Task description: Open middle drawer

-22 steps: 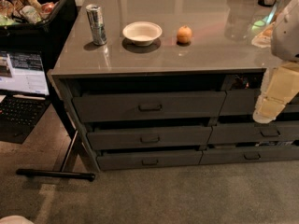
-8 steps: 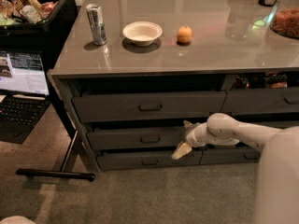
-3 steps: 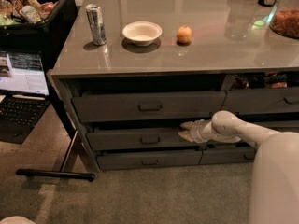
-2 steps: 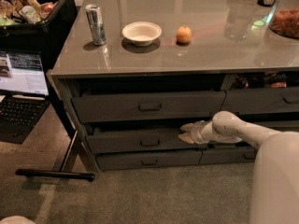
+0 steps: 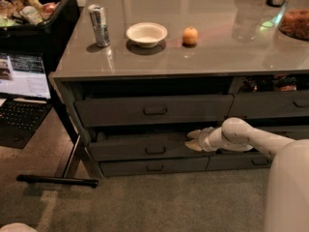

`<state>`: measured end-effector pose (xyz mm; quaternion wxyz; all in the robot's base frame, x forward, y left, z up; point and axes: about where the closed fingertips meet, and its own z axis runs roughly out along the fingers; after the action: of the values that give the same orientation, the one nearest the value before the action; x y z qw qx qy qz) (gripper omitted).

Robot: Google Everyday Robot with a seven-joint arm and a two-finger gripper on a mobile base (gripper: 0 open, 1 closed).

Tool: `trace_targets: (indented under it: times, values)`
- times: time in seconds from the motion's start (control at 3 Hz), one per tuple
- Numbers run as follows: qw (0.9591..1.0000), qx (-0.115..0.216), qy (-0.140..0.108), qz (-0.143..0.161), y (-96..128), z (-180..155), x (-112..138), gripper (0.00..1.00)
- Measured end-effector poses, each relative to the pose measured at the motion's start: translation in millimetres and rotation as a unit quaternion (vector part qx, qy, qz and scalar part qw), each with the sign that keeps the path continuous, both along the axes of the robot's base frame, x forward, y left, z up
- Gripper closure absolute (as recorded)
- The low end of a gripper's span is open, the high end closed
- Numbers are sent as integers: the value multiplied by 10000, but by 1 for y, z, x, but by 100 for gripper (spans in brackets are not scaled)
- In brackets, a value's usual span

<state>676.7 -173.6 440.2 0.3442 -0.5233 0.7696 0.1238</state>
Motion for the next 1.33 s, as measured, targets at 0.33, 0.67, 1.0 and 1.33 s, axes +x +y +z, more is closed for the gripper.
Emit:
trace_targets:
  times: [0.33, 0.67, 1.0, 1.33]
  values:
    - [10000, 3, -2, 3, 0, 3, -1, 100]
    - [9999, 50, 69, 103, -1, 0, -13, 100]
    - [9999, 50, 70, 105, -2, 3, -14, 82]
    - [9994, 76, 157, 292, -2, 2, -27, 58]
